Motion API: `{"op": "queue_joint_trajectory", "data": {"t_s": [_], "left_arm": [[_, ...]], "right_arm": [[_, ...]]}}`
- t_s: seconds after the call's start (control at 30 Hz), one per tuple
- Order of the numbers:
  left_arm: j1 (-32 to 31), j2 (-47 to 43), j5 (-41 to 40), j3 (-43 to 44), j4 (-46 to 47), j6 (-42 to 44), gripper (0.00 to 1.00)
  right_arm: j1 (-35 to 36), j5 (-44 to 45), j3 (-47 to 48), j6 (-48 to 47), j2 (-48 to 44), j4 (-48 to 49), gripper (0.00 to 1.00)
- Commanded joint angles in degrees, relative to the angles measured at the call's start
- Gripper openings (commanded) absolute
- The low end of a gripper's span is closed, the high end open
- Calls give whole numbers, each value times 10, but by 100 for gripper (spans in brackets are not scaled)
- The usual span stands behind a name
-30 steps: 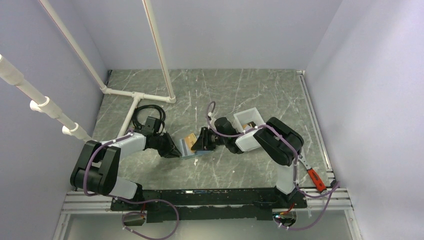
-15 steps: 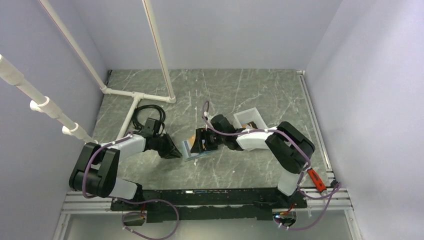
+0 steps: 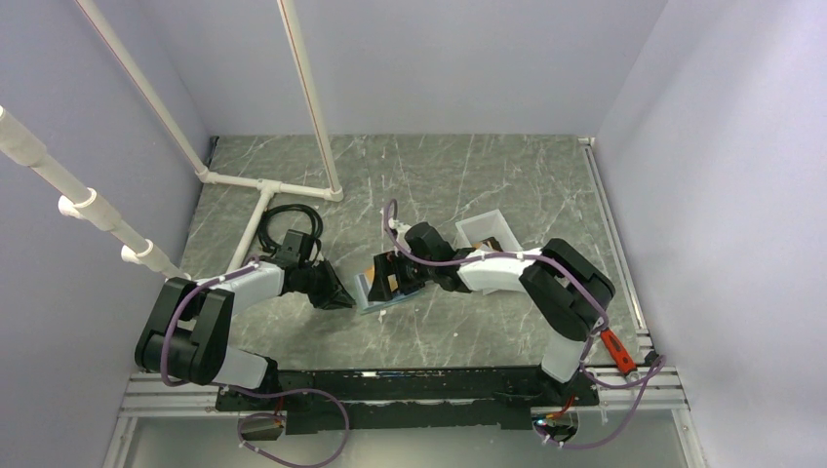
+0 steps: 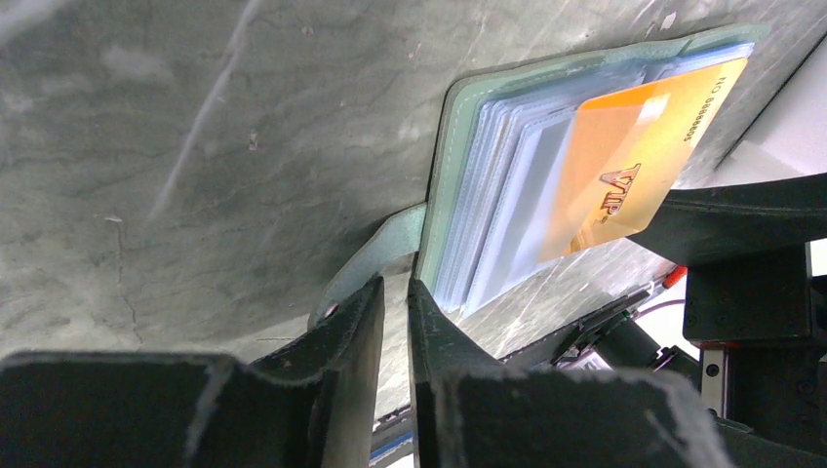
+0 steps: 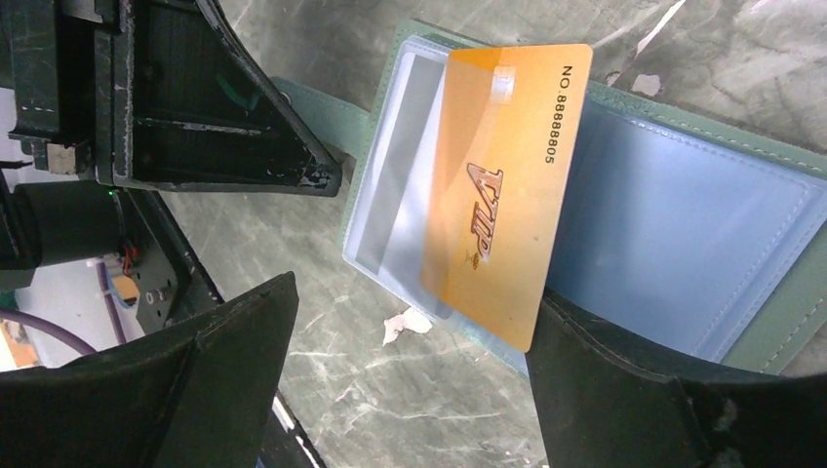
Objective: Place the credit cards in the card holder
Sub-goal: Insert the credit card into the card holder.
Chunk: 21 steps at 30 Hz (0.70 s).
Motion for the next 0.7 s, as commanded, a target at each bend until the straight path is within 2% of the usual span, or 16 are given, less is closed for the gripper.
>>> {"op": "queue_joint_trajectory", "data": {"t_s": [0.0,0.17,0.33,0.4,0.47,0.53,0.67], "left_arm": [[-3,-4,1,-5,3,11,21],[-3,-8,5,-6,7,6,21],[-3,-10,19,-12,18,1,20],[-3,-12,19,-12,16,2,20],[-3,-16,14,-12,10,4,20],[-3,-21,8,-13,4,5,20],[-3,-22,5,-14,3,8,20]], "right_arm": [[22,40,-11,-29,-7,-74,83],[68,89,2,-36,-9,-112,73],[84,95,4,-51,-11,-125,69],[84,98,3,-58,-17,-131,72],[73,95,0,-60,-28,-137,79],[50,65,-13,-47,-42,-127,83],[12,-3,-29,-20,-53,-115,84]]}}
